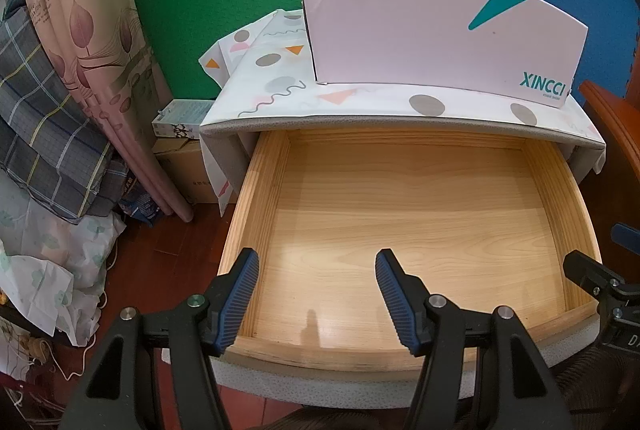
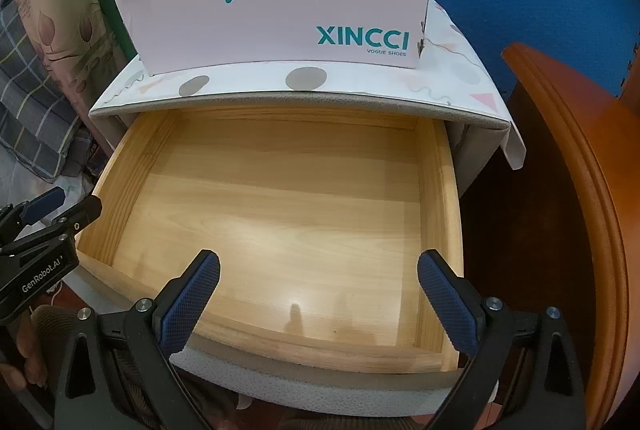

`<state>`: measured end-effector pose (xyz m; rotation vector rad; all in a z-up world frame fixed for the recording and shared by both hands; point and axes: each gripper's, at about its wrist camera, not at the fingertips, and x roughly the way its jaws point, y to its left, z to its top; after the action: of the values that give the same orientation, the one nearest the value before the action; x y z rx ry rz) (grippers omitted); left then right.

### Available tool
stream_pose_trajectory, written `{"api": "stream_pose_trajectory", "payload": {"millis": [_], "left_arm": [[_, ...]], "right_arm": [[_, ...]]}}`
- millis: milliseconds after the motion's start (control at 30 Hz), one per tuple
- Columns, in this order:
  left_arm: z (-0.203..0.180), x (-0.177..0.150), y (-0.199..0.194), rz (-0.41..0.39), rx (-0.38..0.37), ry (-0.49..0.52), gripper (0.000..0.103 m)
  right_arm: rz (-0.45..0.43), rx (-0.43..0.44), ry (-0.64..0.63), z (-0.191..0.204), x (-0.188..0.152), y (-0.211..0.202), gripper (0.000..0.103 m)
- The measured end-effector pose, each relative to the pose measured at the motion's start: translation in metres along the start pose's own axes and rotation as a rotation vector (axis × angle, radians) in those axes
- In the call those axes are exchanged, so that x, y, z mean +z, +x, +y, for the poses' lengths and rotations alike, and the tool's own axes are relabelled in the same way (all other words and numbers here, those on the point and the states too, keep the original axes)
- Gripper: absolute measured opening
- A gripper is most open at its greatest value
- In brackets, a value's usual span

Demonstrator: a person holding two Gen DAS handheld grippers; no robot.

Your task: Take underwear out of drawer

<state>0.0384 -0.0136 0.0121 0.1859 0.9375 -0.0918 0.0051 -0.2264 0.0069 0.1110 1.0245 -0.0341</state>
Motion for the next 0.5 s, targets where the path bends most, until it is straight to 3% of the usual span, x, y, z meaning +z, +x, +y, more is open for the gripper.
{"api": "stream_pose_trajectory", "payload": {"millis": [500], "left_arm": [[-0.0015, 0.0005, -0.0001, -0.005, 0.006, 0.003, 0.062]], "right_arm": [[0.005, -0.004, 0.0, -0.0001, -0.0011, 0.0008, 0.098]]}}
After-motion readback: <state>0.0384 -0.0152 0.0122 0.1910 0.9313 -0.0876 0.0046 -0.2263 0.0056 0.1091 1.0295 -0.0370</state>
